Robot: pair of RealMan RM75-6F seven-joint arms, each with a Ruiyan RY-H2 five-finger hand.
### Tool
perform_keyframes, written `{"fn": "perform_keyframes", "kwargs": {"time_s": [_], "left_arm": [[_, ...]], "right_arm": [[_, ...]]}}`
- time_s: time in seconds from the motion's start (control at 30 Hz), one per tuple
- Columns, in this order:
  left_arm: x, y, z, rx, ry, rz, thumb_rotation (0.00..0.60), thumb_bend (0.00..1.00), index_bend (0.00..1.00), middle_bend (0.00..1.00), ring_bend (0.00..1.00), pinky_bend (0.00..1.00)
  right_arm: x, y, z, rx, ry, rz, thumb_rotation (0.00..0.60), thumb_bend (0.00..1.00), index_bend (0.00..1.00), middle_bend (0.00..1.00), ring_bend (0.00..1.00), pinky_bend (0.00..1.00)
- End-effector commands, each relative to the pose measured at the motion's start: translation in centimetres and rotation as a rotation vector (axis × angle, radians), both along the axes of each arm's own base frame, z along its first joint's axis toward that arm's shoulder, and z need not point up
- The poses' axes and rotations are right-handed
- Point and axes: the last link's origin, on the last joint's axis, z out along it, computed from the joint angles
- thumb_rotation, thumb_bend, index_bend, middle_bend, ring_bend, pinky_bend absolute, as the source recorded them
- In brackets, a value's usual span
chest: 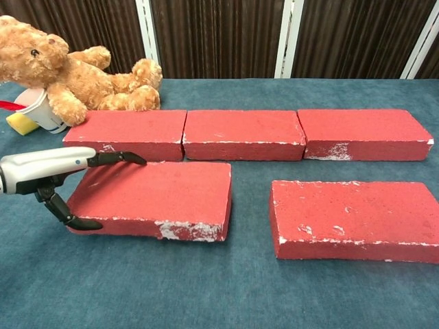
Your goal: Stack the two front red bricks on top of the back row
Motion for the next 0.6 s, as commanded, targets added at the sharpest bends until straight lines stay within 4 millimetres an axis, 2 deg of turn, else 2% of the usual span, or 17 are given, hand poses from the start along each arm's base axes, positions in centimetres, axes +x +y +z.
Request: {"fn": "perform_keyframes", "kwargs": {"time_s": [0.03,0.17,0.27,0.4,0.5,0.6], "left_arm": [[0.0,0.2,0.7,0.037,-0.023,-0.003,0.600,0.31,0.00,0.48,0.74,0.94],[0.5,0.7,2.1,0.085,-0.044,-0.010,0.600,0.31,0.00,0.48,0.74,0.94],[1.4,2.1,3.4,0.129,-0.049,-0.013,0.600,0.31,0.00,0.48,0.74,0.94],[2.4,5.4,4.8,0.238,0.040,-0.055,0.600,0.31,0.00,0.49,0.74,0.94],[3.0,7.8,5.1,0.275,0.060,-0.033,0.600,0.30,0.00,0.49,0.74,0.94],[3.5,10.1,5.2,0.294,0.105,-0.051,0.600,0.30,0.00,0.49,0.74,0.94]], "right_arm": [[0.0,0.0,0.0,0.001,0.000,0.001,0.600,0.13,0.00,0.00,0.00,0.00],[0.0,0.0,-0.1,0.003,-0.001,-0.002,0.600,0.13,0.00,0.00,0.00,0.00],[-0.1,-0.1,-0.1,0.005,-0.001,-0.005,0.600,0.13,0.00,0.00,0.00,0.00],[-0.2,-0.4,-0.1,0.007,0.000,-0.014,0.600,0.13,0.00,0.00,0.00,0.00],[0.1,-1.4,-0.2,-0.012,-0.014,-0.018,0.600,0.13,0.00,0.00,0.00,0.00],[0.0,-1.6,-0.1,-0.025,-0.014,-0.030,0.600,0.13,0.00,0.00,0.00,0.00]]}}
